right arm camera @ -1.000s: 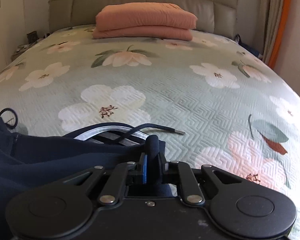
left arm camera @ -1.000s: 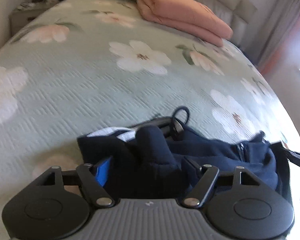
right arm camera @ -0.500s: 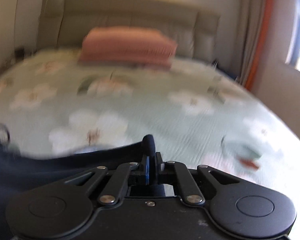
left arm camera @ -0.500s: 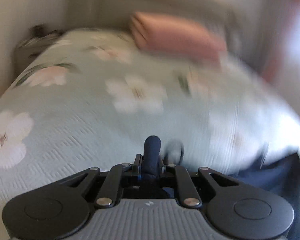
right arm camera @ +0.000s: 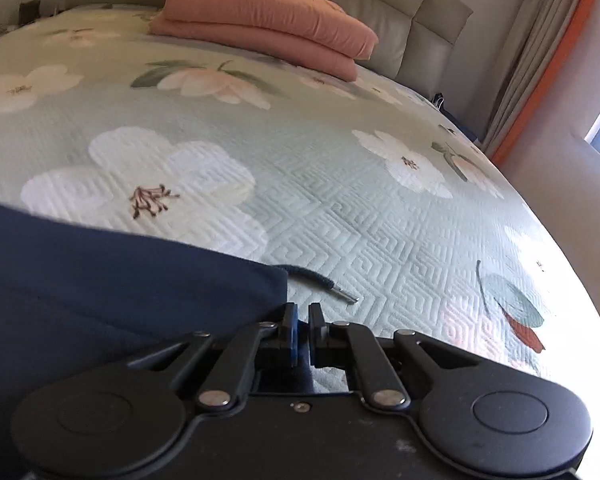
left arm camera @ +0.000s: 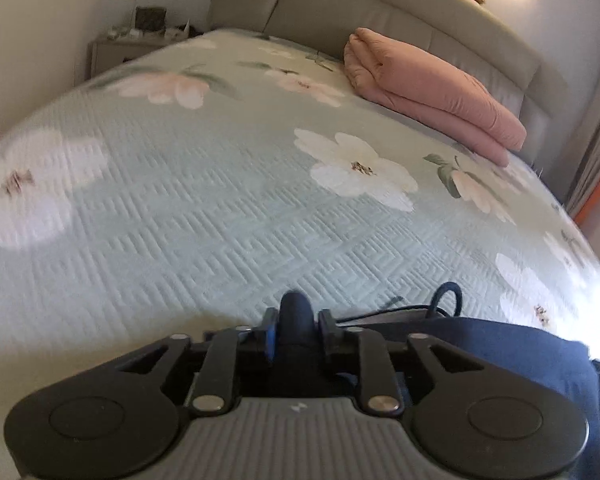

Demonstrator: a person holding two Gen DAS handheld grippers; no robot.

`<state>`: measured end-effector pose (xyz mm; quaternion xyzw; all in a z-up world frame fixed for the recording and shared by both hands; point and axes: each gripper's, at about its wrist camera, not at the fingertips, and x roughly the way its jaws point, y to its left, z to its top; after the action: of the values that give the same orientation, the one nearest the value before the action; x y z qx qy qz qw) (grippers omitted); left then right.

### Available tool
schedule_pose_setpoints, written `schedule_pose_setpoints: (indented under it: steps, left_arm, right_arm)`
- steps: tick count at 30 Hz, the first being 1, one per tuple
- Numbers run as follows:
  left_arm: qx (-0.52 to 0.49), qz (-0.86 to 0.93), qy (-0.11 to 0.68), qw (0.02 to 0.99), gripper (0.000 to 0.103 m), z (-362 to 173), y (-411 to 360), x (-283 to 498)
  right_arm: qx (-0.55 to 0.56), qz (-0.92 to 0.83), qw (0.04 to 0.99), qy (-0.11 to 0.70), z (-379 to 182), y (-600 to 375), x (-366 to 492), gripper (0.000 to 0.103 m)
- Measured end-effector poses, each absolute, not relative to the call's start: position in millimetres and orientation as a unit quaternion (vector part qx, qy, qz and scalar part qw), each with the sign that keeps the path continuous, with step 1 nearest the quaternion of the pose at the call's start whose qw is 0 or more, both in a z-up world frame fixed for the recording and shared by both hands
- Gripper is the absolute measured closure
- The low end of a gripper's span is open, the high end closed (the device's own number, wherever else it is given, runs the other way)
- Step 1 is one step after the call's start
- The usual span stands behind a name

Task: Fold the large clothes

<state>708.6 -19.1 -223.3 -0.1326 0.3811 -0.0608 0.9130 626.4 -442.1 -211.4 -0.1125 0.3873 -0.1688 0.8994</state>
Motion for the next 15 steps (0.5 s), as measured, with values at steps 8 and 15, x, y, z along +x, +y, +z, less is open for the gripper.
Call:
schedule_pose_setpoints:
  steps: [8,15]
  left_arm:
    - [-0.115,-0.058,0.344,0.93,0.071,-133.0,4.3,640.9]
    - [-0.084,-0.183,0.38,0.903,0.07,-169.8,-86.0,584.2]
  right_arm:
    - [-0.043,-0.147,0.934,0.322,-111.1,-426.5,537.7,0.074]
    - [-0.061,0.013,0.919,0.389,-160.4,-325.3,524.5,0.071]
